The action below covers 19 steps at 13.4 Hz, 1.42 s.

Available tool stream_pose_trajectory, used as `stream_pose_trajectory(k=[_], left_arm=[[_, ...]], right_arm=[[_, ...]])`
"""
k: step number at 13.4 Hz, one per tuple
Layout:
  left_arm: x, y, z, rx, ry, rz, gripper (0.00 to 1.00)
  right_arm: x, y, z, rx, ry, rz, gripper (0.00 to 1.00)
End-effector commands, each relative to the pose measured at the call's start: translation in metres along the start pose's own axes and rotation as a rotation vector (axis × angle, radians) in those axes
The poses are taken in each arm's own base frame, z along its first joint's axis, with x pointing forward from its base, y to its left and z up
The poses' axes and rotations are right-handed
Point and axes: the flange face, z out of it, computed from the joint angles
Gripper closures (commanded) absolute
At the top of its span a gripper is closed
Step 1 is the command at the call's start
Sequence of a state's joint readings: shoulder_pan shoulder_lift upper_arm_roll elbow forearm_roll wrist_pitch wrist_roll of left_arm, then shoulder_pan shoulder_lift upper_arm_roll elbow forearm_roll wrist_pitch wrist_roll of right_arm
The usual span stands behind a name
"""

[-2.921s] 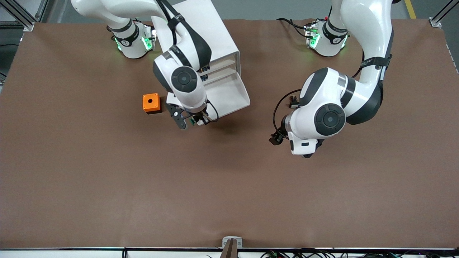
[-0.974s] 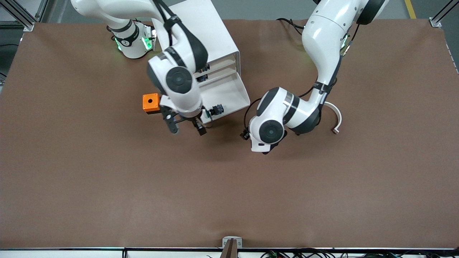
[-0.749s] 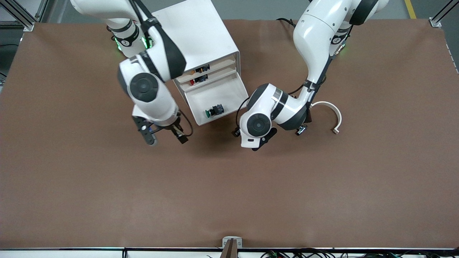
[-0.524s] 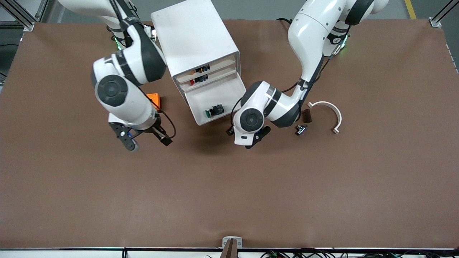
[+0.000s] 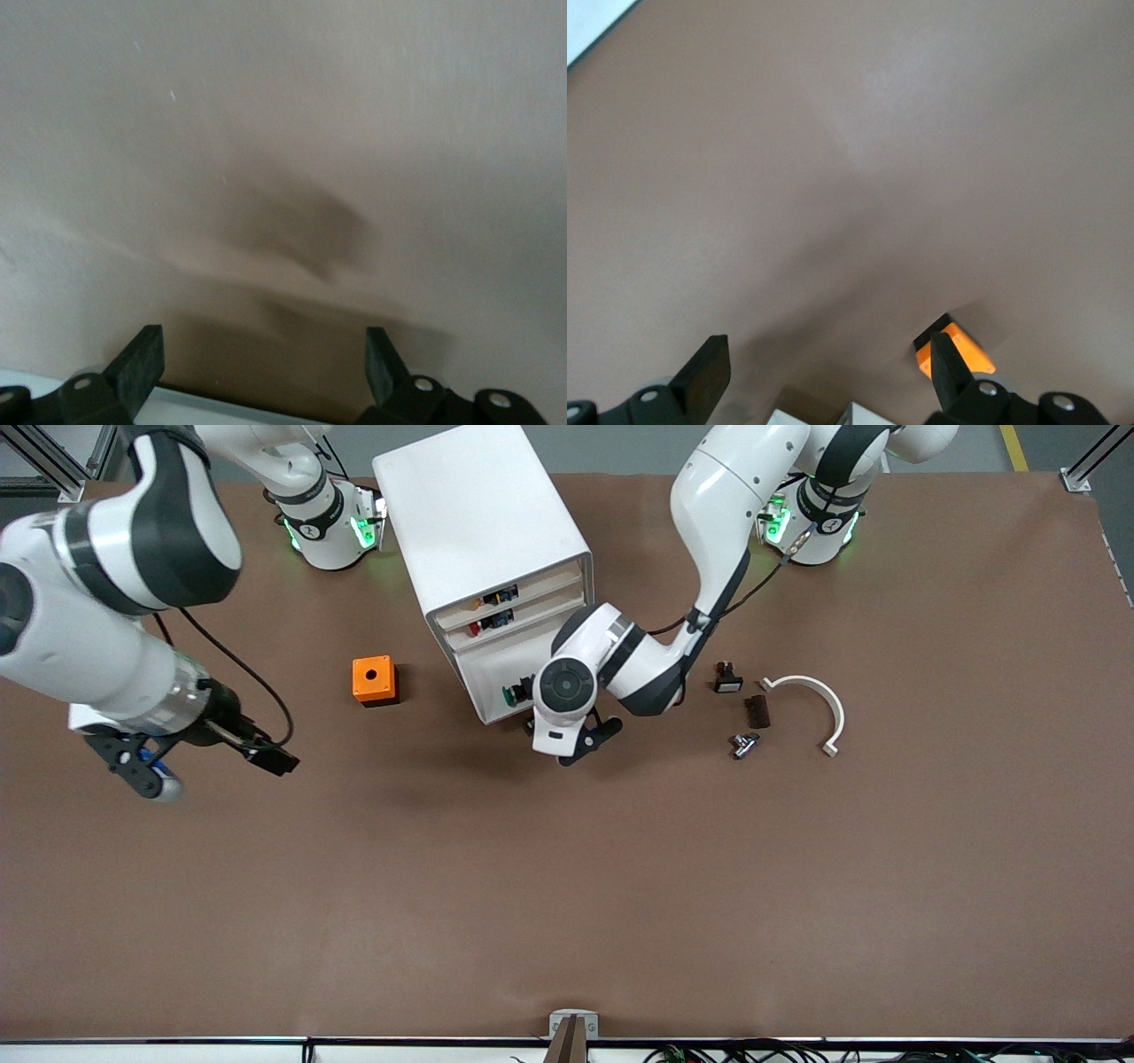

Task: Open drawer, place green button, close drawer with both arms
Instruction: 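Push the drawer shut with the left gripper while the right gripper withdraws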

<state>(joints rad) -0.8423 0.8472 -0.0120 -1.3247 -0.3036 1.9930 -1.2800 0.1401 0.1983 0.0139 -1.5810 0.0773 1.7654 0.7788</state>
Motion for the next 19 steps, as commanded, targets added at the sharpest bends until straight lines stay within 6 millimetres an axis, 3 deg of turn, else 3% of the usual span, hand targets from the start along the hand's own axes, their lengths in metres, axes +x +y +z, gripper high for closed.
stream_pose_trajectory(k=[1, 6, 9, 12, 14, 15, 17, 19], left_arm=[[-0.026, 0.002, 0.005, -0.007, -0.021, 0.015, 0.00], [-0.069, 0.004, 0.019, 0.002, -0.080, 0.028, 0.00], [-0.090, 0.005, 0.027, 0.014, -0.082, 0.015, 0.00], [-0.091, 0.005, 0.028, 0.016, -0.078, 0.006, 0.00], [-0.079, 0.006, 0.016, 0.000, -0.064, -0.005, 0.00], [-0.057, 0.006, 0.007, -0.013, -0.045, -0.026, 0.00], [-0.008, 0.002, -0.025, -0.056, 0.013, -0.071, 0.00], [0.024, -0.005, -0.068, -0.106, 0.066, -0.080, 0.00]], right_arm=[[0.006, 0.020, -0.016, 0.022, 0.003, -0.078, 0.00], [0.032, 0.077, -0.051, 0.026, 0.035, -0.247, 0.00], [0.030, 0.095, -0.069, 0.006, 0.060, -0.335, 0.00], [0.022, 0.106, -0.087, -0.014, 0.075, -0.394, 0.00], [0.015, 0.109, -0.097, -0.017, 0.077, -0.398, 0.00], [0.011, 0.112, -0.104, -0.018, 0.081, -0.399, 0.00], [0.004, 0.114, -0.113, -0.042, 0.092, -0.406, 0.00], [0.000, 0.115, -0.112, -0.057, 0.072, -0.409, 0.00]])
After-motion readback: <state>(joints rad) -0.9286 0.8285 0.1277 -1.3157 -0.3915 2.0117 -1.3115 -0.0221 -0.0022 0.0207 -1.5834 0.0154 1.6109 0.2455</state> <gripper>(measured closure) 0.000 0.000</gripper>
